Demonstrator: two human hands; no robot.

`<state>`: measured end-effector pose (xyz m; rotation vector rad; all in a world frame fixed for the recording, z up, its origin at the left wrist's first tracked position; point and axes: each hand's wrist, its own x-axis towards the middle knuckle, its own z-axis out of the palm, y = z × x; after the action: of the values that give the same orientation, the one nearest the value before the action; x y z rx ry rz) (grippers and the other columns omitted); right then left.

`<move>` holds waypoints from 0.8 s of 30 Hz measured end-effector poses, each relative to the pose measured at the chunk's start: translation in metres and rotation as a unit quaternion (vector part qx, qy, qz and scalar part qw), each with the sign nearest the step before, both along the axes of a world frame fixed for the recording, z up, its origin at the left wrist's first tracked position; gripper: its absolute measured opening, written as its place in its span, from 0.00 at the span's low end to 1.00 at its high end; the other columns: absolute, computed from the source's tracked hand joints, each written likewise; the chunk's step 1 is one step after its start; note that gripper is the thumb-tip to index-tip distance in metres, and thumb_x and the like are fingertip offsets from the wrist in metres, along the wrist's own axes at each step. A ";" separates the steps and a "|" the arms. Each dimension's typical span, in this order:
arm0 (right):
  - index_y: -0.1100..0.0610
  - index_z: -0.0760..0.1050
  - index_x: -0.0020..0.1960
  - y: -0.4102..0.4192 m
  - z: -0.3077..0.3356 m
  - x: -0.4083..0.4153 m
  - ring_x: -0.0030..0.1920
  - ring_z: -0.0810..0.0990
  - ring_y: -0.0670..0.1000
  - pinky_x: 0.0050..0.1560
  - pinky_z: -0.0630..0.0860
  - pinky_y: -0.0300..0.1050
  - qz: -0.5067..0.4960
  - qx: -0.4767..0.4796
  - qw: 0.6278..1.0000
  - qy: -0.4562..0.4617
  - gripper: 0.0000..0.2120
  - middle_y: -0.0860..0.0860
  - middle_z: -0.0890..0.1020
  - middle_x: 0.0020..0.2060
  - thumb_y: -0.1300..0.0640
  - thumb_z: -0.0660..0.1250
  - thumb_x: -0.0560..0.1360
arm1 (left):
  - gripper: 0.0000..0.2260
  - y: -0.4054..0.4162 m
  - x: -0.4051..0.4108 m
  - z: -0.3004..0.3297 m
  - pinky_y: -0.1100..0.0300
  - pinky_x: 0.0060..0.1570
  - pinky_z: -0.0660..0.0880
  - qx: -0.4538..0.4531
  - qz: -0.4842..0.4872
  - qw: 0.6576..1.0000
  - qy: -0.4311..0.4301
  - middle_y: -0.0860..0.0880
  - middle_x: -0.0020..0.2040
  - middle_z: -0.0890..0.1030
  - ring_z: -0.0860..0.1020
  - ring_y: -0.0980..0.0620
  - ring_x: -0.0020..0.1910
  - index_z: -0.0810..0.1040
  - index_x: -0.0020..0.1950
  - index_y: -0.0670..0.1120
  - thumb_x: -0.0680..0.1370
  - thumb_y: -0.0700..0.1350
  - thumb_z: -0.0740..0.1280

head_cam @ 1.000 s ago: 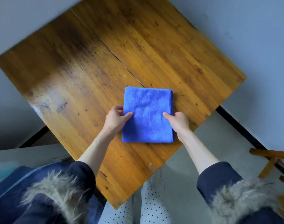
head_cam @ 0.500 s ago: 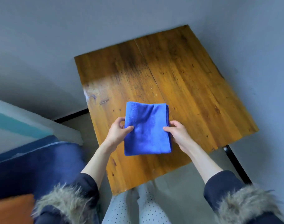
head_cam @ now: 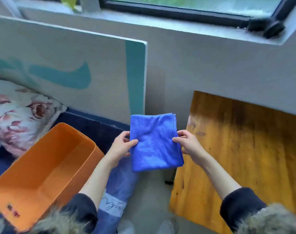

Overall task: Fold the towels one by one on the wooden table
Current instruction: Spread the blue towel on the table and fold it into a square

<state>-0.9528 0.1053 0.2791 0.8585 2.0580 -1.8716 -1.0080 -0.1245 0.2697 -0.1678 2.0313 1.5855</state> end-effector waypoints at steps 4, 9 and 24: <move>0.55 0.75 0.48 -0.088 0.010 -0.049 0.41 0.79 0.49 0.35 0.72 0.41 0.079 0.014 0.997 0.008 0.06 0.53 0.80 0.43 0.63 0.65 0.73 | 0.08 -0.091 -0.006 0.007 0.67 0.29 0.75 0.017 0.105 0.994 0.018 0.47 0.47 0.79 0.80 0.58 0.39 0.74 0.52 0.52 0.77 0.40 0.66; 0.54 0.74 0.45 -0.212 0.007 -0.099 0.34 0.77 0.48 0.30 0.69 0.37 0.175 0.013 0.985 0.000 0.06 0.52 0.80 0.39 0.64 0.65 0.72 | 0.11 -0.213 -0.011 0.001 0.57 0.43 0.76 0.003 0.195 0.980 0.022 0.48 0.53 0.78 0.78 0.50 0.51 0.73 0.57 0.49 0.76 0.40 0.66; 0.52 0.73 0.46 -0.440 -0.136 -0.172 0.49 0.78 0.54 0.47 0.74 0.49 0.425 0.126 0.891 -0.101 0.07 0.54 0.80 0.48 0.62 0.66 0.71 | 0.08 -0.372 0.014 -0.144 0.48 0.49 0.75 -0.099 0.413 0.895 -0.140 0.41 0.51 0.78 0.78 0.42 0.49 0.68 0.53 0.45 0.76 0.40 0.64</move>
<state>-1.1251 -0.3347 0.1429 0.1033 2.0640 -1.0132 -0.9935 -0.4963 0.1261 -1.4092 1.9795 1.6474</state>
